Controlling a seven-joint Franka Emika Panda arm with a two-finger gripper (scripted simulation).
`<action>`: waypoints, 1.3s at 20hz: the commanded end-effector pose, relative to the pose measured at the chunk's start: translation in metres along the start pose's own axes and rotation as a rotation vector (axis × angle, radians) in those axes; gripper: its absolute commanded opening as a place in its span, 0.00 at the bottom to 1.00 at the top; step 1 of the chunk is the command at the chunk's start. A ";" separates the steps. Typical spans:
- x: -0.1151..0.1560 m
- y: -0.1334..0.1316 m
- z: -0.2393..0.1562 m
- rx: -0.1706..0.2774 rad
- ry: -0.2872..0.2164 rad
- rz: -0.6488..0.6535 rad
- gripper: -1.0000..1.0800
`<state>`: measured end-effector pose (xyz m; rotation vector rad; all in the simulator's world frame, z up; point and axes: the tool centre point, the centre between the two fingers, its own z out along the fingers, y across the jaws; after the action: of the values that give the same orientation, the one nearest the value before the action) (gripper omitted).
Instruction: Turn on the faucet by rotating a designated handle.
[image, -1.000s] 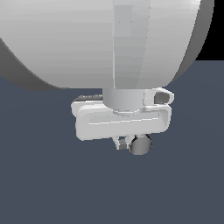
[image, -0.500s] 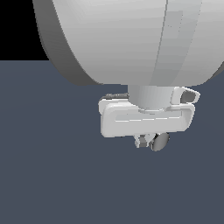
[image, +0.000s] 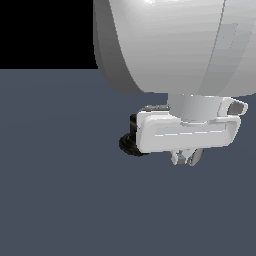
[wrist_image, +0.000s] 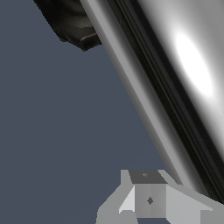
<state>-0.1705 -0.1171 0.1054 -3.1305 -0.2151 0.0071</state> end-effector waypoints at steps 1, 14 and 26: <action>0.007 0.009 0.001 -0.004 0.004 -0.012 0.00; 0.018 0.040 0.000 -0.002 0.005 -0.028 0.00; 0.049 0.069 0.000 -0.002 0.005 -0.024 0.00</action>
<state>-0.1243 -0.1833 0.1054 -3.1299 -0.2182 0.0075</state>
